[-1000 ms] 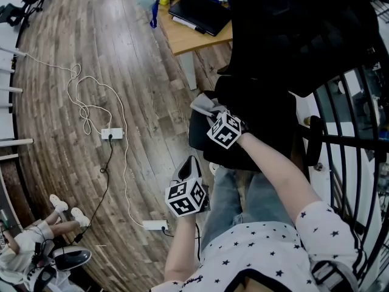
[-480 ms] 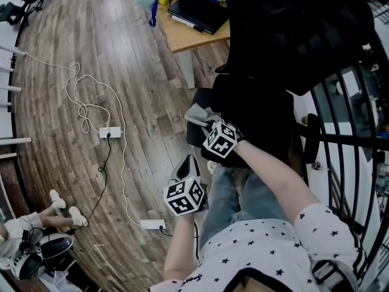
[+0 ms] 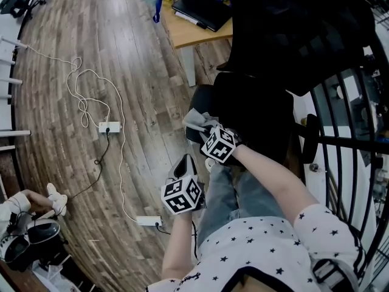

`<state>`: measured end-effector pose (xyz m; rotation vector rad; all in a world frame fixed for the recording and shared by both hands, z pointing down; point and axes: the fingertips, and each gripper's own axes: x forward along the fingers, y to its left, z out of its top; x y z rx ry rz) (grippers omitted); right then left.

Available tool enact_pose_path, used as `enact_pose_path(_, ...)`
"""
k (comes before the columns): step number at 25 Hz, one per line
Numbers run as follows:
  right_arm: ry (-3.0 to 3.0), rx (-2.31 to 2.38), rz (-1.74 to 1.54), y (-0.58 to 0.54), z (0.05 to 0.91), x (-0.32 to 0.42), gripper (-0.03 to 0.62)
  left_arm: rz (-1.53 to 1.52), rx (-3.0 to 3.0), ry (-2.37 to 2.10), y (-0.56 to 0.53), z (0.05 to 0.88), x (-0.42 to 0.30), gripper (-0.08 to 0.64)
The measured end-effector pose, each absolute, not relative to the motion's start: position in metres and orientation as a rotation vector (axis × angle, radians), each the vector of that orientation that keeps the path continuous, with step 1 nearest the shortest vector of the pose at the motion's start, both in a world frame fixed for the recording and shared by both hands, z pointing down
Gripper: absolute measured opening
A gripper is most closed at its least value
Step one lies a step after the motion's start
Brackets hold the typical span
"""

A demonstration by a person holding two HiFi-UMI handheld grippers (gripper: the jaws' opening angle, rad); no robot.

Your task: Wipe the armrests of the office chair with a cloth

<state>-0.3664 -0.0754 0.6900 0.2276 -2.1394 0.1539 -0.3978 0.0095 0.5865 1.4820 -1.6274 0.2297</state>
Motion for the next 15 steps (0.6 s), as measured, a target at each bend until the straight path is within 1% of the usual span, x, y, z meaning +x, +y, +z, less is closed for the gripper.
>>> enact_pose_path(15, -2.175, 0.152, 0.188, -0.038, 0.687, -0.365, 0.026, 0.236, 1.453, -1.628, 0.016, 0.593, -0.386, 0.008)
